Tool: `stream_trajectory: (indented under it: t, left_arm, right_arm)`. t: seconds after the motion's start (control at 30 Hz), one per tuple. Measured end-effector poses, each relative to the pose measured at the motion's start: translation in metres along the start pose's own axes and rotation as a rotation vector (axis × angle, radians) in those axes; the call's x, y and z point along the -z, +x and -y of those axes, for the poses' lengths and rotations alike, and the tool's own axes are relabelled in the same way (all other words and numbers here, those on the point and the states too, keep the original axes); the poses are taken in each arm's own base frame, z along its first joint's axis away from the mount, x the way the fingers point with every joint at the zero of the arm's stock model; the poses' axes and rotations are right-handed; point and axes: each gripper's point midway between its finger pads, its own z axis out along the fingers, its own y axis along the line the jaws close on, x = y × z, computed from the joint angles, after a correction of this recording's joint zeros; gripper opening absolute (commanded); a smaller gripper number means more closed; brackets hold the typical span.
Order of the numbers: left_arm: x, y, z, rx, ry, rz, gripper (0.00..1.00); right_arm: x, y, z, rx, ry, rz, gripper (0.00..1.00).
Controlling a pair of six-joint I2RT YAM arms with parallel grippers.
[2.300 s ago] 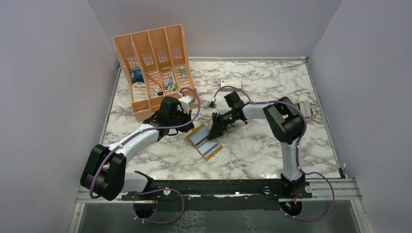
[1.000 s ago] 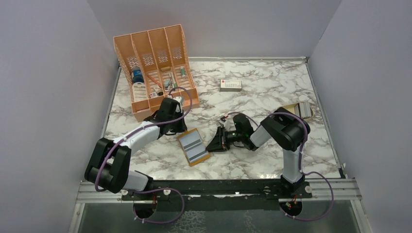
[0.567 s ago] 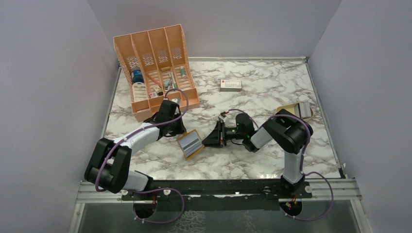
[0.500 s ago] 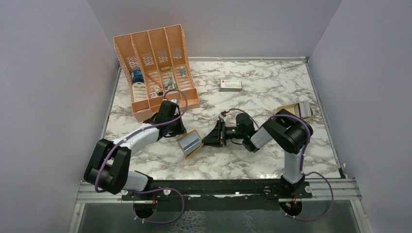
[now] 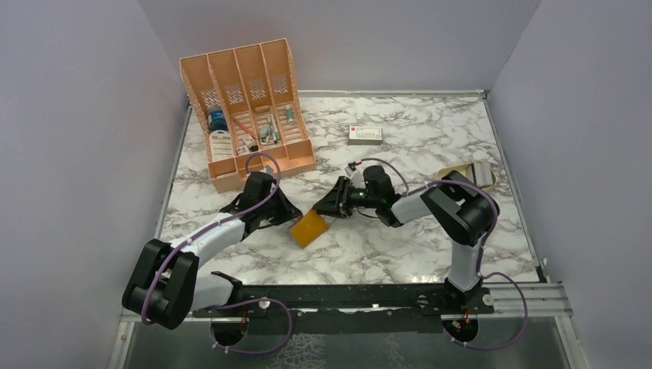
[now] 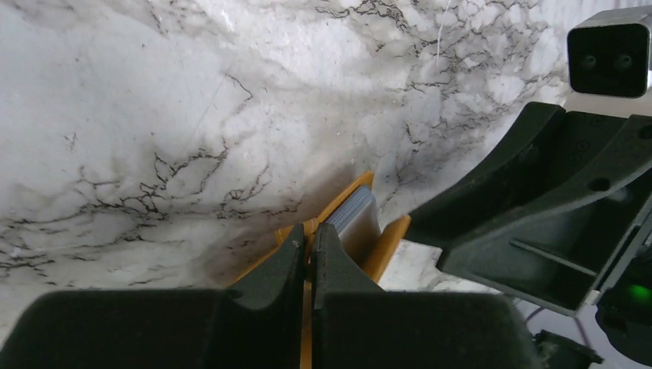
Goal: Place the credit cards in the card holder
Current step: Close the card holder at the center of the board.
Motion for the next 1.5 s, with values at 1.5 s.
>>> stream_trajectory:
  t: [1.5]
  left_arm:
    - [-0.015, 0.038, 0.018, 0.197, 0.094, -0.03, 0.0]
  right_arm:
    - [0.049, 0.0, 0.012, 0.333, 0.423, 0.136, 0.51]
